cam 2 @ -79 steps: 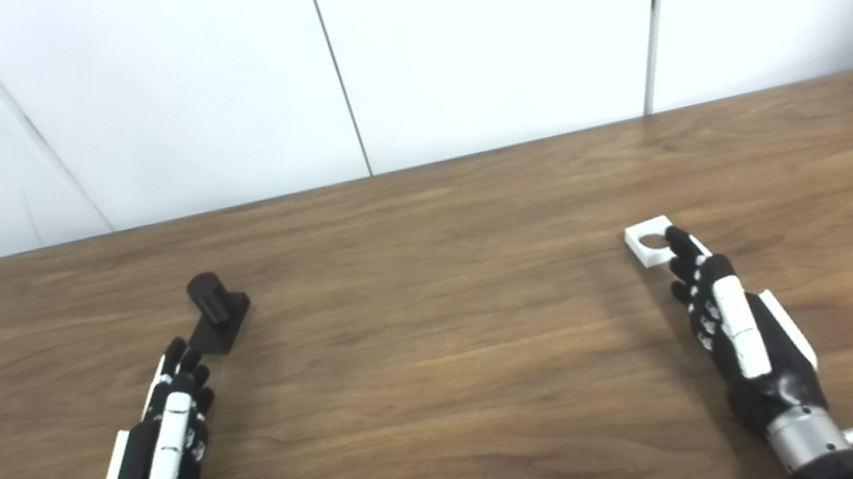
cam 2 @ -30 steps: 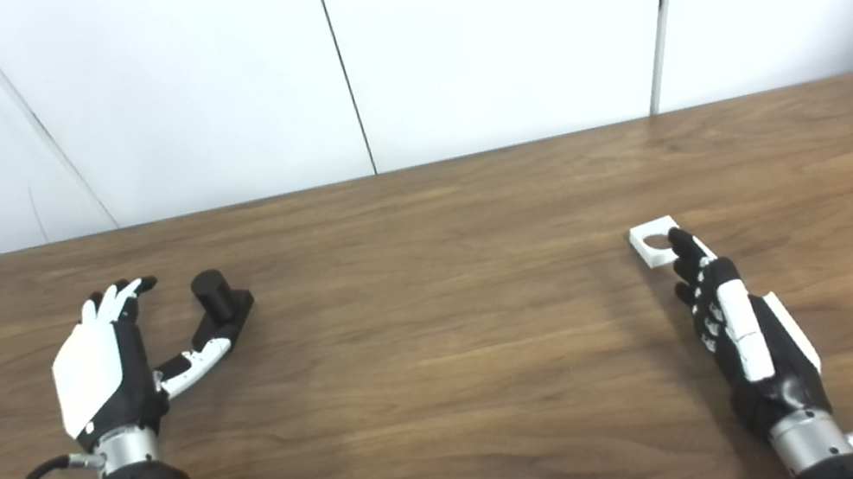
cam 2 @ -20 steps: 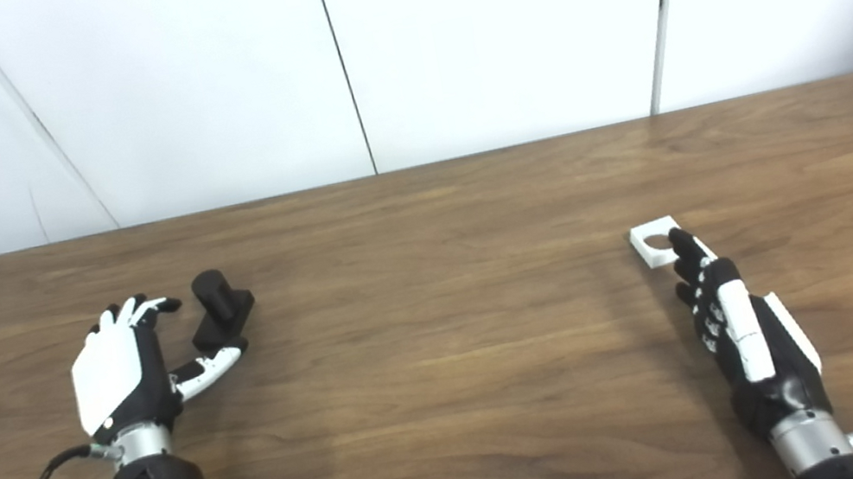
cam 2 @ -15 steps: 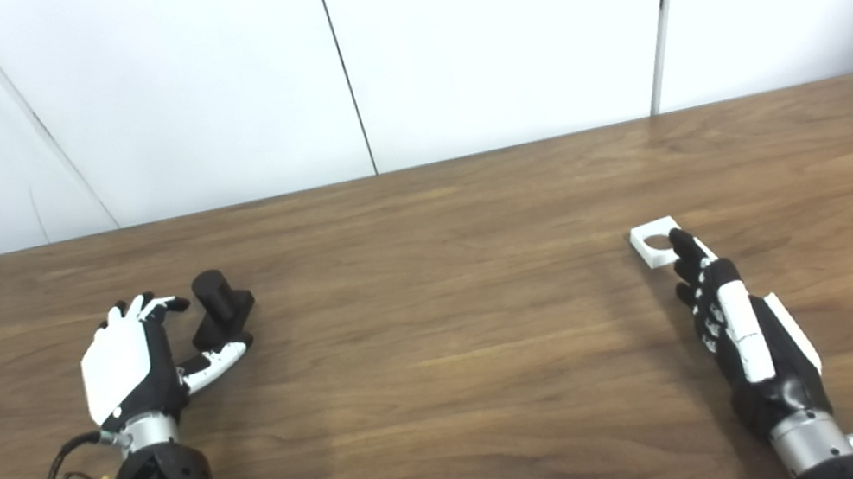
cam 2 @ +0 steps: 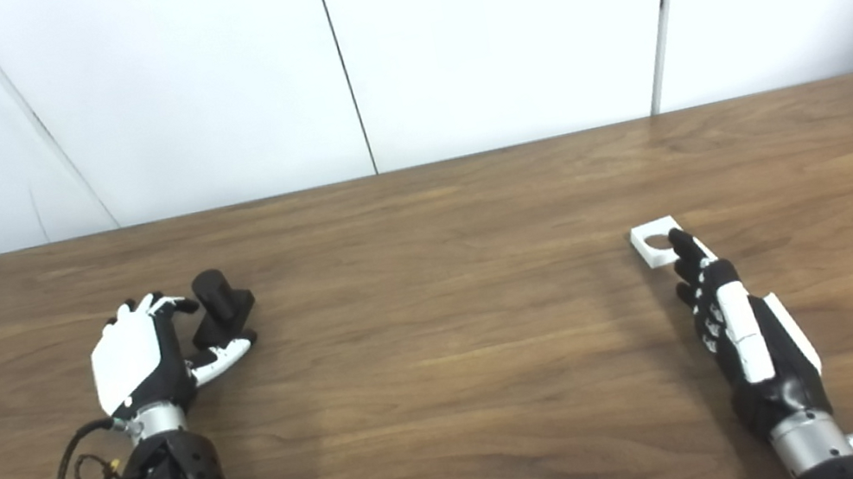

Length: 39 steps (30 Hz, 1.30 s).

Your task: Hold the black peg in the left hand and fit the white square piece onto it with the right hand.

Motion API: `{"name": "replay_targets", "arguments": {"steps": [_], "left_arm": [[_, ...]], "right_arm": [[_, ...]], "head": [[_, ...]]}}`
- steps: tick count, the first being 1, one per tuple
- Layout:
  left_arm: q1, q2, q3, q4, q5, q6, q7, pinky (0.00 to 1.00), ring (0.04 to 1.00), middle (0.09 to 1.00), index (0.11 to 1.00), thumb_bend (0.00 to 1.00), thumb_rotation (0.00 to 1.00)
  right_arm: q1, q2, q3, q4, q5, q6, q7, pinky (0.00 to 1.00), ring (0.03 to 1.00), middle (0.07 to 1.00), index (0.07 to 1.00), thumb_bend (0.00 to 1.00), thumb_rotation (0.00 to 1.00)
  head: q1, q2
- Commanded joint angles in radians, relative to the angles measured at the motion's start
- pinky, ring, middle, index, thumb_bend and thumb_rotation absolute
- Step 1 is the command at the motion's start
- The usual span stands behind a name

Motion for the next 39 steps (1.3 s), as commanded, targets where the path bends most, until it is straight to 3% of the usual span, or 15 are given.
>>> {"name": "replay_targets", "arguments": {"steps": [1, 7, 12, 14, 16, 39], "left_arm": [[-0.053, 0.031, -0.006, 0.01, 0.0, -0.02, 0.036, 1.0, 0.982, 0.911, 0.684, 0.8, 0.36], [-0.066, 0.042, -0.022, 0.045, -0.016, -0.021, 0.056, 0.99, 0.975, 0.894, 0.66, 0.78, 0.31], [-0.065, 0.044, -0.022, 0.053, -0.043, -0.035, 0.069, 1.0, 0.982, 0.889, 0.6, 0.75, 0.15], [-0.063, 0.045, -0.021, 0.055, -0.052, -0.043, 0.075, 1.0, 0.985, 0.888, 0.536, 0.61, 0.09], [-0.061, 0.043, -0.019, 0.059, -0.061, -0.05, 0.085, 1.0, 0.985, 0.886, 0.504, 0.54, 0.07], [-0.04, 0.035, -0.031, 0.034, -0.123, -0.062, 0.098, 0.99, 0.977, 0.847, 0.484, 0.52, 0.05]], "right_arm": [[0.002, 0.006, 0.003, -0.015, 0.0, -0.009, -0.001, 1.0, 1.0, 0.986, 0.943, 0.62, 1.0], [0.006, 0.001, 0.003, -0.016, 0.001, -0.014, 0.004, 1.0, 1.0, 0.993, 0.946, 0.63, 1.0], [0.007, 0.0, 0.001, -0.018, -0.001, -0.013, 0.002, 1.0, 1.0, 0.99, 0.942, 0.63, 1.0], [0.007, -0.001, 0.001, -0.017, 0.001, -0.015, 0.004, 1.0, 1.0, 0.99, 0.946, 0.63, 1.0], [0.007, -0.003, 0.001, -0.015, 0.001, -0.019, 0.006, 1.0, 1.0, 0.989, 0.948, 0.63, 1.0], [0.003, -0.014, 0.002, -0.026, 0.014, -0.002, 0.014, 1.0, 1.0, 1.0, 0.964, 0.63, 1.0]], "head": [[0.001, 0.001], [0.002, 0.002], [0.002, 0.003], [0.001, 0.003], [0.001, 0.003], [-0.008, 0.006]]}}
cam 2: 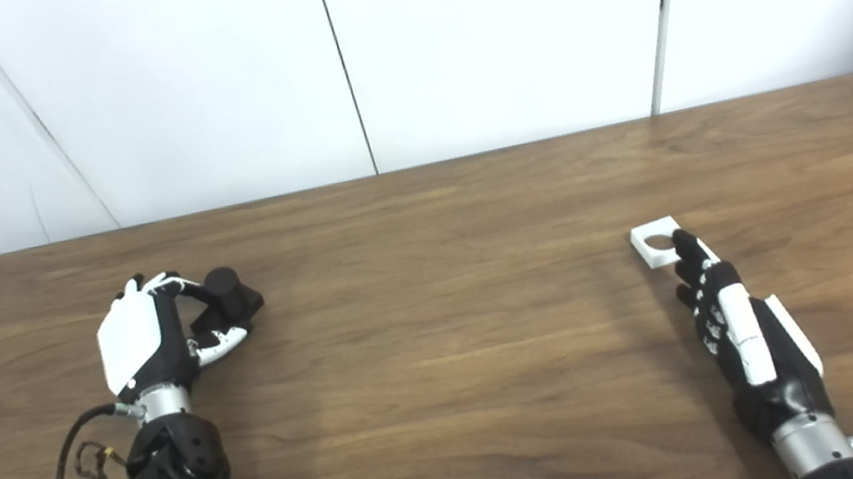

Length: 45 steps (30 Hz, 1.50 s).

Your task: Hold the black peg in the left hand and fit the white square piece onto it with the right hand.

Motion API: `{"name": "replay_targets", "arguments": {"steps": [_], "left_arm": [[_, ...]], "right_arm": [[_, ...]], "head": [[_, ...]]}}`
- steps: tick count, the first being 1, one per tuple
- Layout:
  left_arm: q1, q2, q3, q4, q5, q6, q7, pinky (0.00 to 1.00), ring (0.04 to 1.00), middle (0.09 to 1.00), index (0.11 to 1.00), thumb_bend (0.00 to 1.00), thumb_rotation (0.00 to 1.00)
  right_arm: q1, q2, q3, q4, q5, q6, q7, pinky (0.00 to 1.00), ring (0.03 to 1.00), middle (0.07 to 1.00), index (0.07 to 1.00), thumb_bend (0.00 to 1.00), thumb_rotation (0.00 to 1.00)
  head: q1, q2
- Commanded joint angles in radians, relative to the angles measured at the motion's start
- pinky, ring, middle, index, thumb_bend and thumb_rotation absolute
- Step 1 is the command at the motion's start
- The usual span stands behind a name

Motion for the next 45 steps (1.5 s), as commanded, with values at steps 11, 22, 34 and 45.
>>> {"name": "replay_targets", "arguments": {"steps": [11, 22, 34, 45], "left_arm": [[0.025, -0.009, -0.027, -0.115, -0.024, 0.012, -0.062, 0.87, 0.962, 0.841, 0.485, 0.52, 0.05], [0.101, -0.047, -0.124, -0.279, 0.014, 0.039, -0.16, 0.83, 0.941, 0.837, 0.486, 0.52, 0.05], [0.231, -0.111, -0.277, -0.398, 0.107, 0.004, -0.178, 0.82, 0.927, 0.838, 0.487, 0.52, 0.06], [0.331, -0.144, -0.376, -0.507, 0.155, 0.004, -0.293, 0.88, 0.946, 0.852, 0.49, 0.52, 0.07]], "right_arm": [[-0.002, -0.009, 0.008, -0.031, -0.018, 0.01, 0.003, 1.0, 1.0, 0.99, 0.955, 0.66, 1.0], [-0.008, 0.007, 0.022, -0.02, -0.043, 0.006, -0.003, 1.0, 1.0, 0.987, 0.961, 0.62, 1.0], [-0.001, 0.01, 0.021, -0.021, -0.039, -0.002, -0.002, 1.0, 1.0, 0.988, 0.964, 0.63, 1.0], [0.001, 0.013, 0.024, -0.026, -0.053, 0.006, -0.009, 1.0, 1.0, 0.984, 0.961, 0.63, 1.0]], "head": [[-0.009, 0.005], [-0.017, 0.002], [-0.023, 0.001], [-0.035, 0.002]]}}
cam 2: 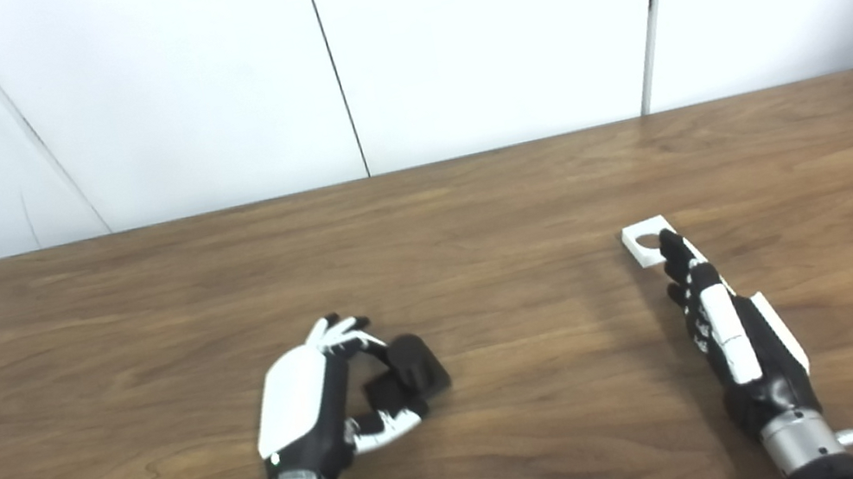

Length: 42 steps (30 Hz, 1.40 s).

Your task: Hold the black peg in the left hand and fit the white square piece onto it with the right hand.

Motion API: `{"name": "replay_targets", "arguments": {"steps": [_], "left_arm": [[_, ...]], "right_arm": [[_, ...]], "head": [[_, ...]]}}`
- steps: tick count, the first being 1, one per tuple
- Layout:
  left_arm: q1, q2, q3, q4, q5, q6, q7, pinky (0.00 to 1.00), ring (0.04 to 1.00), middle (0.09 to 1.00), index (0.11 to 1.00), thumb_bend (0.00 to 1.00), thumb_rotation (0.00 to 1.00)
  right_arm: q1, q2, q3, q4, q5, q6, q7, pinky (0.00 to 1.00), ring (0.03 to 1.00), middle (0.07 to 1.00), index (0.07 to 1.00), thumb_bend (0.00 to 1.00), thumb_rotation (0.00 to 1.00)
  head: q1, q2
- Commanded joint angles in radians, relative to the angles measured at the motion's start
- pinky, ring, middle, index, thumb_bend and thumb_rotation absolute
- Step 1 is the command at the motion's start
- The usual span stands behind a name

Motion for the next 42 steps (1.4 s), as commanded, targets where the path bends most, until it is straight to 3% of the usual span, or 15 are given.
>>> {"name": "replay_targets", "arguments": {"steps": [1, 15, 22, 25, 27, 29, 33, 35, 38, 42], "left_arm": [[0.019, -0.001, -0.019, -0.018, 0.025, -0.005, -0.028, 0.86, 0.942, 0.848, 0.489, 0.52, 0.07], [0.111, -0.009, -0.117, -0.042, 0.05, -0.082, -0.048, 0.91, 0.953, 0.863, 0.489, 0.52, 0.06], [0.128, -0.005, -0.114, -0.031, 0.056, -0.101, -0.035, 0.94, 0.96, 0.866, 0.49, 0.52, 0.06], [0.128, -0.008, -0.105, -0.032, 0.048, -0.095, -0.039, 0.92, 0.959, 0.868, 0.49, 0.52, 0.06], [0.126, -0.009, -0.099, -0.03, 0.043, -0.093, -0.041, 0.91, 0.961, 0.87, 0.49, 0.52, 0.06], [0.126, -0.009, -0.095, -0.028, 0.039, -0.095, -0.042, 0.9, 0.961, 0.87, 0.49, 0.52, 0.06], [0.125, -0.016, -0.089, -0.019, 0.044, -0.102, -0.033, 0.91, 0.957, 0.864, 0.489, 0.52, 0.06], [0.125, -0.019, -0.088, -0.017, 0.046, -0.103, -0.032, 0.92, 0.957, 0.863, 0.489, 0.52, 0.06], [0.126, -0.019, -0.086, -0.017, 0.045, -0.105, -0.036, 0.92, 0.963, 0.868, 0.489, 0.52, 0.06], [0.124, -0.022, -0.083, -0.011, 0.047, -0.108, -0.033, 0.92, 0.968, 0.872, 0.49, 0.52, 0.06]], "right_arm": [[0.001, 0.011, 0.007, -0.021, -0.003, 0.004, -0.005, 1.0, 1.0, 0.984, 0.961, 0.63, 1.0], [-0.013, 0.005, 0.013, -0.025, -0.018, 0.021, -0.017, 1.0, 1.0, 0.985, 0.973, 0.63, 1.0], [-0.023, -0.015, 0.012, -0.015, -0.034, 0.0, -0.012, 1.0, 1.0, 0.981, 0.972, 0.64, 0.99], [-0.041, -0.046, 0.014, -0.017, -0.084, -0.018, -0.014, 0.8, 0.893, 0.929, 0.929, 0.69, 0.73], [-0.076, -0.098, 0.026, -0.042, -0.205, -0.002, -0.033, 0.72, 0.816, 0.865, 0.861, 0.72, 0.6], [-0.117, -0.142, 0.03, -0.068, -0.302, 0.017, -0.045, 0.73, 0.799, 0.827, 0.798, 0.75, 0.49], [-0.199, -0.238, 0.049, -0.068, -0.435, 0.008, -0.032, 0.83, 0.88, 0.852, 0.774, 0.78, 0.45], [-0.252, -0.294, 0.069, -0.065, -0.526, 0.024, -0.016, 0.83, 0.89, 0.866, 0.768, 0.8, 0.45], [-0.324, -0.339, 0.088, -0.068, -0.566, 0.07, 0.028, 0.87, 0.938, 0.893, 0.751, 0.83, 0.4], [-0.382, -0.367, 0.11, -0.043, -0.591, 0.08, 0.067, 0.91, 0.962, 0.902, 0.737, 0.85, 0.35]], "head": [[0.0, 0.0], [-0.011, 0.003], [-0.003, 0.001], [-0.007, 0.003], [-0.013, 0.001], [-0.011, 0.001], [-0.007, 0.001], [-0.008, 0.001], [-0.012, 0.002], [-0.012, 0.0]]}}
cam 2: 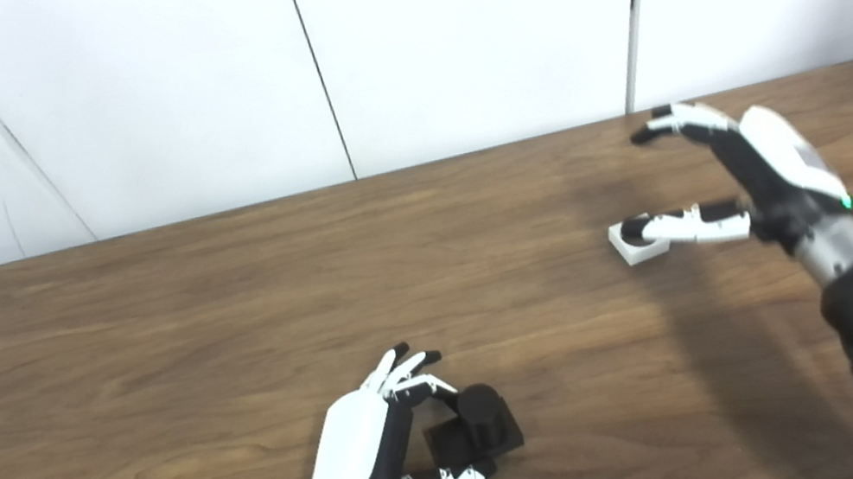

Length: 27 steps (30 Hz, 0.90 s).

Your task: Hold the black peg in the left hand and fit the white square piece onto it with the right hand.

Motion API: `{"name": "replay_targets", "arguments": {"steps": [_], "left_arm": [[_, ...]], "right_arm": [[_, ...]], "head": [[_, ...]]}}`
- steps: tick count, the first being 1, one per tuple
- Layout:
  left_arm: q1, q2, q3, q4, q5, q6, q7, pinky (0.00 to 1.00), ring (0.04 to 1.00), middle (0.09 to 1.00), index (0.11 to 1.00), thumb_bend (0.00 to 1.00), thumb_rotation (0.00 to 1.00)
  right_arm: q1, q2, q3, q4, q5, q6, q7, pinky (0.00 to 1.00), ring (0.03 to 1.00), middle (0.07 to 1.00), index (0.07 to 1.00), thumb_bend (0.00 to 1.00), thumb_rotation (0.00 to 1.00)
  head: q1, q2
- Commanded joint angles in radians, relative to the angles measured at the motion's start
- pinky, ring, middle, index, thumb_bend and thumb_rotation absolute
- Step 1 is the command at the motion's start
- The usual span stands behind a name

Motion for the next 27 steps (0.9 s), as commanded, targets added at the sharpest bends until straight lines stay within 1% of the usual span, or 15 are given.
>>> {"name": "replay_targets", "arguments": {"steps": [1, 4, 8, 14, 18, 19, 27], "left_arm": [[0.026, -0.004, -0.001, 0.028, 0.02, 0.011, -0.015, 0.92, 0.969, 0.871, 0.49, 0.52, 0.06], [0.026, -0.006, 0.001, 0.034, 0.021, 0.007, -0.011, 0.91, 0.967, 0.869, 0.489, 0.52, 0.06], [0.028, -0.006, 0.003, 0.039, 0.02, 0.002, -0.003, 0.92, 0.965, 0.868, 0.489, 0.52, 0.06], [0.027, -0.003, 0.0, 0.044, 0.026, 0.001, -0.001, 0.92, 0.965, 0.87, 0.49, 0.52, 0.06], [0.025, -0.003, -0.005, 0.047, 0.042, 0.003, 0.006, 0.98, 0.956, 0.866, 0.49, 0.52, 0.06], [0.025, -0.003, -0.006, 0.048, 0.045, 0.003, 0.006, 0.99, 0.952, 0.865, 0.49, 0.52, 0.06], [0.023, 0.0, -0.006, 0.054, 0.05, -0.006, 0.022, 1.0, 0.947, 0.859, 0.489, 0.52, 0.06]], "right_arm": [[-0.059, -0.022, 0.016, 0.003, -0.02, -0.005, 0.025, 0.91, 0.96, 0.909, 0.725, 0.86, 0.3], [-0.09, -0.034, 0.03, 0.039, -0.037, -0.005, 0.045, 0.94, 0.957, 0.908, 0.705, 0.89, 0.25], [-0.131, -0.054, 0.062, 0.105, -0.071, -0.01, 0.073, 0.99, 0.973, 0.919, 0.694, 0.9, 0.22], [-0.193, -0.078, 0.116, 0.215, -0.121, -0.014, 0.109, 1.0, 0.999, 0.938, 0.701, 0.9, 0.21], [-0.23, -0.089, 0.139, 0.281, -0.129, -0.038, 0.114, 1.0, 1.0, 0.933, 0.695, 0.91, 0.21], [-0.236, -0.091, 0.142, 0.292, -0.13, -0.043, 0.115, 1.0, 1.0, 0.933, 0.694, 0.92, 0.21], [-0.262, -0.097, 0.153, 0.344, -0.137, -0.048, 0.127, 1.0, 1.0, 0.927, 0.698, 0.92, 0.21]], "head": [[-0.001, 0.0], [-0.006, -0.003], [-0.012, -0.004], [-0.015, -0.007], [-0.014, -0.007], [-0.015, -0.008], [-0.02, -0.009]]}}
